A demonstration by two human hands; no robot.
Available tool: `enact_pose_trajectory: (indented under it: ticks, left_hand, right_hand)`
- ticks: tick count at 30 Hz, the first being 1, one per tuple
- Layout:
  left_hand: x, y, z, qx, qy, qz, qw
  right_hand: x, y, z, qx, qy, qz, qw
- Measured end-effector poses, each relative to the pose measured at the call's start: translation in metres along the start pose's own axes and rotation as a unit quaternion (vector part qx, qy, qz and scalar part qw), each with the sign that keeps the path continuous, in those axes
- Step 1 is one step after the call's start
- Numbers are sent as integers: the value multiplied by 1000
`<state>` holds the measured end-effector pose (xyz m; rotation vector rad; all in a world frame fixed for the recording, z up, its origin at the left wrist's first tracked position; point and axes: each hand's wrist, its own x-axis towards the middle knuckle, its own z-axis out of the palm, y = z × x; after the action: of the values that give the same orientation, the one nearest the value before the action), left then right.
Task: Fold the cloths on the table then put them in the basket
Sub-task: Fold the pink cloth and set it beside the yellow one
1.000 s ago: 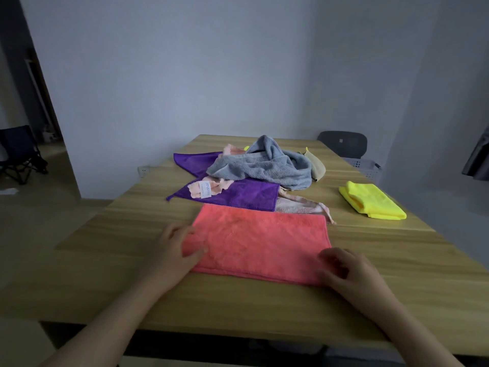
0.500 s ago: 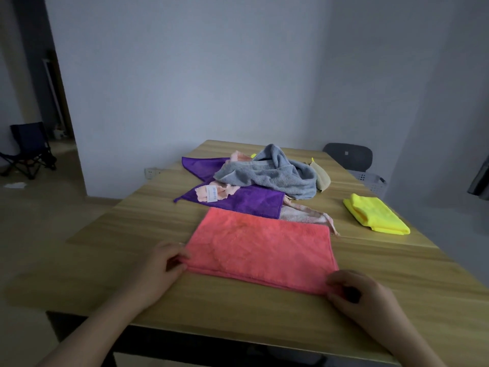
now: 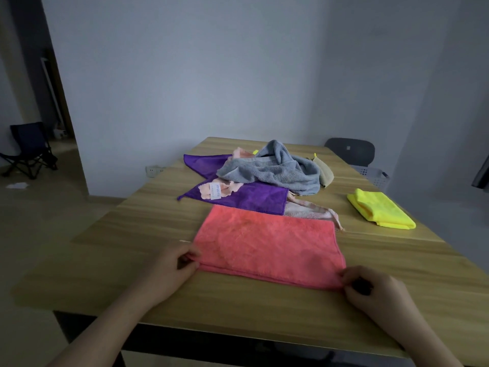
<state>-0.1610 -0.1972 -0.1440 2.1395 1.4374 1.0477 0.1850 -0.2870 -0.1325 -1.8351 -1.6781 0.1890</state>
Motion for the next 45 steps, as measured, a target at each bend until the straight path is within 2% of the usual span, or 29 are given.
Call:
enact_pose_trajectory:
  ticks: [11,16,24,31,34,35,37,38,40,43,45]
  left_hand:
    - [-1,-1,-2,6,-10,-21,1000]
    - [-2,0,0,17,-5,-37,999]
    - [-1,-1,2,77,20,-3,997]
    - [2,-6,3,53,25,-25,998]
    - [5,-3,2,33,52,21,998]
    - [6,-1,3,44,35,46,997]
    - [8,3,7,129,-87,57,986]
    - [10,5,11,199,-147,48,968]
    - [13,7,14,249,-197,23,948]
    - [18,10,10,161,-162,0,974]
    - [29,14,10,64,-106,-12,992]
  right_hand:
    - [-4,-2,1,-17,30,8,999]
    - [-4,1,0,-27,2,17,1000]
    - [-2,0,5,-73,-6,3,997]
    - [8,7,8,-43,29,78,996]
    - [17,2,8,-6,45,148,988]
    - [22,0,9,-33,28,178,983]
    - [31,-6,15,-136,-17,202,970]
    - [35,-10,17,-165,-30,204,965]
    - [44,-13,21,-147,-47,210,965]
    - [54,-13,20,-69,-78,222,969]
    - [58,-11,19,-50,-83,218,971]
